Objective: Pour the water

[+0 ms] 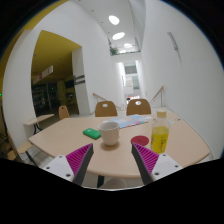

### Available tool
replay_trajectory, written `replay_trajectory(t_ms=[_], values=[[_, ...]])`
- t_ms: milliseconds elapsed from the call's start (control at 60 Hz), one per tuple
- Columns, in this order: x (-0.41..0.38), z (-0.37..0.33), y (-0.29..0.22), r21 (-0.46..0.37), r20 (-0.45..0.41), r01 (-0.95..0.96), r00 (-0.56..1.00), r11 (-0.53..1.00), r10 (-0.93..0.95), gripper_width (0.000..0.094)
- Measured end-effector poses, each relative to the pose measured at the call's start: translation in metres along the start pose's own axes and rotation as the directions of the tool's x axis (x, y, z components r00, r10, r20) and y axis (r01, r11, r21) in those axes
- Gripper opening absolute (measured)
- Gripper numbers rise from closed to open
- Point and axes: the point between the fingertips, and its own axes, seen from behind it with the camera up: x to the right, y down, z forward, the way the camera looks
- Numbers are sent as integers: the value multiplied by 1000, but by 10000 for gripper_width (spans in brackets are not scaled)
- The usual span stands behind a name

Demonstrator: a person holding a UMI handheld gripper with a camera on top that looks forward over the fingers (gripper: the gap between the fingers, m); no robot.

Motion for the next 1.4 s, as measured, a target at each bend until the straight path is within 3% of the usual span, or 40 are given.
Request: replay_trajectory(t_ms=[183, 383, 550, 667, 717, 767, 867, 1000, 1133, 1217, 1267, 1400], values=[[47, -10, -14, 41, -70, 35, 997, 999, -32, 843], [125, 4, -27, 103, -204, 74, 978, 992, -52, 842], [171, 67, -39, 109, -234, 62, 972, 992, -35, 837], [180, 106, -36, 101, -200, 17, 980, 995, 3, 835], [182, 115, -35, 101, -172, 13, 985, 995, 4, 770], [176, 121, -32, 95, -139, 37, 990, 995, -23, 515], [170, 116, -34, 146, -145, 123, 984, 982, -101, 460], [165, 119, -33, 132, -131, 149, 983, 980, -132, 378], [189, 132, -59, 107, -249, 307, 929, 946, -273, 372], [197, 146, -104, 59, -313, 535, 812, 843, -493, 372], [188, 156, -134, 16, -359, 706, 665, 708, -655, 372], [121, 171, -181, -134, -366, 981, 84, 142, -927, 371]])
